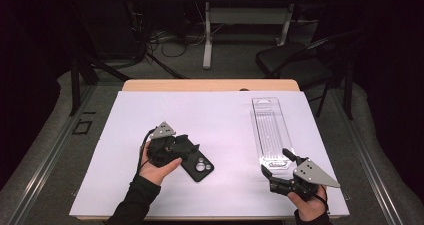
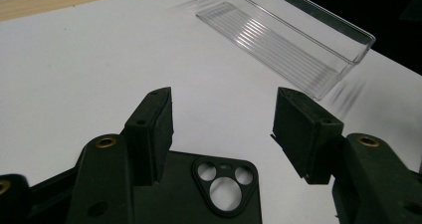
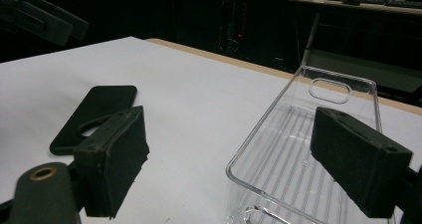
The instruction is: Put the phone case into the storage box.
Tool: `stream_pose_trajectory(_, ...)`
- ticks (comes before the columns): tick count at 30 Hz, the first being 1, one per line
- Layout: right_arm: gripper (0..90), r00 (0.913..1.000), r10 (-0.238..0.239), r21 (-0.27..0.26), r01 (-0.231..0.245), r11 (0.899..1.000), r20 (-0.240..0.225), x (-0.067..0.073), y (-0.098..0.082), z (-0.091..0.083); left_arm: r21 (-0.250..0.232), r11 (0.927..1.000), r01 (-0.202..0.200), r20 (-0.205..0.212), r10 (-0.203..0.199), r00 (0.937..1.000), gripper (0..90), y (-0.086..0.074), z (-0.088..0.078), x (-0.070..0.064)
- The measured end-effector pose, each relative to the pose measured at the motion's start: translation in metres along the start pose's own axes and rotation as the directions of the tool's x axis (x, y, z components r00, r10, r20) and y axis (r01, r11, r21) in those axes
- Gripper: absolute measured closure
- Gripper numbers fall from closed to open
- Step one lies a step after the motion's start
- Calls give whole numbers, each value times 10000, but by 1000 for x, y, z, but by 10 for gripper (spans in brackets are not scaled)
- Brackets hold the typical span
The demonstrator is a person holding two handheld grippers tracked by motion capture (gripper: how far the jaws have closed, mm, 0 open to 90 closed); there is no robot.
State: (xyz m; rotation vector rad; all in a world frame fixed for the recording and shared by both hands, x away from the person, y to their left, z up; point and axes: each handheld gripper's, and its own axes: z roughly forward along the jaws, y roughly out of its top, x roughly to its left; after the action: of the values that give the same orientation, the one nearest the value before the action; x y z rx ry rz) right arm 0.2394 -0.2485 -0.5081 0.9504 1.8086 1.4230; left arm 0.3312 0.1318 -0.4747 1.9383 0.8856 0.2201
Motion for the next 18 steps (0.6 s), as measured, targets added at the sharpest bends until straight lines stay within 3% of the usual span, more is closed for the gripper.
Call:
stream_pose_trajectory(4,143,10000,-8,38,8,10000,-50,0,0,1,102,9998,143,75,-144,9999,479,2,9,1)
stream_pose_trajectory(8,143,10000,-6,46,7,10000,-88,1,-1,2,588,9982,137,-138,-129,9998,522,2,22,1)
stream_pose_trajectory(13,143,10000,31,28,-31,10000,-94,1,-1,3,781,9966,263,-260,-243,9994,554,2,31,1)
stream_pose_trajectory(15,143,10000,29,40,-28,10000,-95,1,-1,3,866,9952,453,-235,-434,9988,568,1,36,1)
stream_pose_trajectory(16,143,9999,-5,45,6,10000,-113,1,-2,3,888,9939,648,-108,-641,9979,634,1,38,0)
stream_pose_trajectory(18,143,9999,-32,69,33,10000,-121,1,-2,4,1013,9913,840,83,-853,9963,679,0,44,-1)
